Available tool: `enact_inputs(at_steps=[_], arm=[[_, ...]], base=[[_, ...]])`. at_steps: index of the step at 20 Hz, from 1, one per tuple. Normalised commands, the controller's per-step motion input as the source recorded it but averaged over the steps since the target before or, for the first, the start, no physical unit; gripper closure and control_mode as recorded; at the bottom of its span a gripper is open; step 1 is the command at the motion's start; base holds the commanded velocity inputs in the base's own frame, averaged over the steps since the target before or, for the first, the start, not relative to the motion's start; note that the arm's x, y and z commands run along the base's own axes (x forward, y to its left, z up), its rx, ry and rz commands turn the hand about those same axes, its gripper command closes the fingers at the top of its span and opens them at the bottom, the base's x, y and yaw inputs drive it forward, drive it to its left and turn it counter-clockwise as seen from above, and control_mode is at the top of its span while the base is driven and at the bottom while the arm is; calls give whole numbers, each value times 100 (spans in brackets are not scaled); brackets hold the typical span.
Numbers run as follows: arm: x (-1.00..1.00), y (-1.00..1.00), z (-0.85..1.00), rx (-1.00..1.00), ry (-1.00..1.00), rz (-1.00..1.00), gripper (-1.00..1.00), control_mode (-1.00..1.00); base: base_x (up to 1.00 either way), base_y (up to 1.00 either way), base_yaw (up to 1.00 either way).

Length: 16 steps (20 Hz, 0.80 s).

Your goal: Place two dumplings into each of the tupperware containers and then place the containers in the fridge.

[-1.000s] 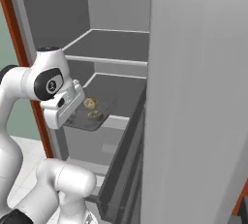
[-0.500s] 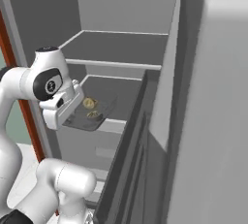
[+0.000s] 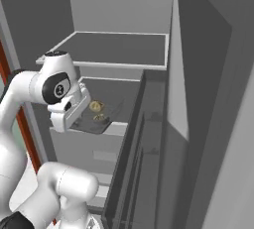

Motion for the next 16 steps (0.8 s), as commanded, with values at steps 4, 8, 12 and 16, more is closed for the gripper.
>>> enact_inputs(at_steps=[4,8,12,16], arm=[[61,-17,-56,0,-13,0,100,-100],[69,-14,-37,0,-18,0,100,-100],[92,-6,-32,0,-15,4,100,-100],[95,-1,-29,0,-6,8,100,-100]], base=[[0,0,0],[0,0,0],[0,0,0],[0,0,0]])
